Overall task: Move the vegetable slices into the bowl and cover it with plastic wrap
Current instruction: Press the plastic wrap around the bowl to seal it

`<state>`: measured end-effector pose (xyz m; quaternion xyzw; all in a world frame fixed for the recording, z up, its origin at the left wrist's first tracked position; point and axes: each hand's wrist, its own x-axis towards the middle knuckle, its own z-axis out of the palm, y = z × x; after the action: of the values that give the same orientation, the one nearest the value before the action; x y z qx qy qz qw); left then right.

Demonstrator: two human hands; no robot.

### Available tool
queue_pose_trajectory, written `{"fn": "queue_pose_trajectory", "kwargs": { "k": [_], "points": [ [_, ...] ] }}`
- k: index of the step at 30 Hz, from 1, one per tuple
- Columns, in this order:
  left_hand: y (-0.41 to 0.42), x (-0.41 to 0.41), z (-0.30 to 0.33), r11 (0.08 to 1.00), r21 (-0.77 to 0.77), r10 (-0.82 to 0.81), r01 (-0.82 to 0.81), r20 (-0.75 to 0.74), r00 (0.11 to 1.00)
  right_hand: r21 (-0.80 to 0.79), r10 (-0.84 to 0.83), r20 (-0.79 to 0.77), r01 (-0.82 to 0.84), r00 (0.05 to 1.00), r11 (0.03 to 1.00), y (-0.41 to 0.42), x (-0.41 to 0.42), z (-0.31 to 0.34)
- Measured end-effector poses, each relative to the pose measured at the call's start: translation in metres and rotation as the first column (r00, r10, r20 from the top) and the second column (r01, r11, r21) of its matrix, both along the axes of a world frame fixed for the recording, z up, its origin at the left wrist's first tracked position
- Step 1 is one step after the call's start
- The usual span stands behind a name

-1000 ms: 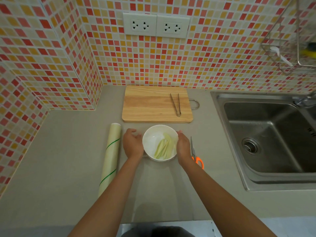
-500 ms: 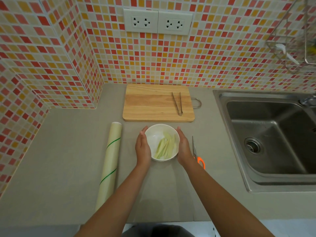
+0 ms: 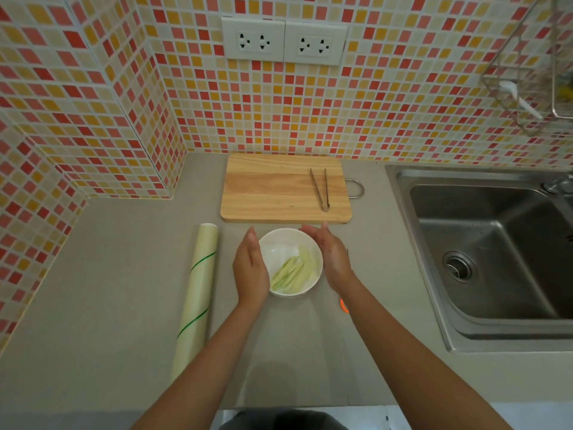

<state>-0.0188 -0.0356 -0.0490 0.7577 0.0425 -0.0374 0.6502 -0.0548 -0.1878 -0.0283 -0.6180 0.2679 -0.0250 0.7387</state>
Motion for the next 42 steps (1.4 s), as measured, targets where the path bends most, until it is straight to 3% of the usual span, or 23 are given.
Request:
{"fn": "queue_pose_trajectory", "kwargs": {
  "k": [7, 16, 19, 22, 25, 28, 30, 34, 42],
  "points": [
    [-0.009, -0.01, -0.004, 0.993, 0.096, 0.059, -0.064, 0.055, 0.997, 0.078, 0.079, -0.061, -0.074, 0.995, 0.994, 0.006, 0.007, -0.003],
    [0.004, 0.004, -0.011, 0.993, 0.078, -0.097, 0.089, 0.106, 0.99, 0.139, 0.104, -0.211, -0.076, 0.972, 0.987, 0.008, 0.01, -0.011],
    [0.014, 0.017, -0.009, 0.957, 0.146, -0.269, 0.25, 0.13, 0.954, 0.051, 0.111, -0.225, -0.102, 0.968, 0.994, 0.005, 0.003, -0.009],
    [0.018, 0.03, -0.001, 0.896, 0.235, -0.412, 0.376, 0.132, 0.901, -0.187, 0.073, -0.239, -0.12, 0.968, 0.975, 0.002, 0.004, -0.004],
    [0.017, 0.028, 0.005, 0.954, 0.236, -0.226, 0.182, 0.173, 0.959, -0.22, -0.055, -0.105, 0.031, 0.993, 0.975, 0.001, 0.011, 0.002],
    [0.009, 0.0, 0.004, 0.997, 0.066, 0.049, -0.049, 0.012, 0.999, -0.171, -0.019, -0.024, 0.015, 1.0, 0.985, 0.005, 0.019, 0.009],
    [0.0, -0.017, 0.001, 0.998, 0.011, 0.058, -0.057, -0.094, 0.994, -0.132, 0.041, -0.044, -0.046, 0.998, 0.99, 0.01, 0.02, 0.009],
    [-0.002, -0.01, 0.0, 0.998, 0.024, 0.06, -0.058, -0.084, 0.995, -0.075, 0.097, -0.077, -0.103, 0.992, 0.992, 0.013, 0.017, 0.008],
    [0.008, 0.01, -0.01, 0.995, 0.014, -0.098, 0.099, -0.063, 0.993, 0.031, 0.075, -0.161, -0.071, 0.984, 0.997, 0.015, 0.007, 0.001]
  ]
}}
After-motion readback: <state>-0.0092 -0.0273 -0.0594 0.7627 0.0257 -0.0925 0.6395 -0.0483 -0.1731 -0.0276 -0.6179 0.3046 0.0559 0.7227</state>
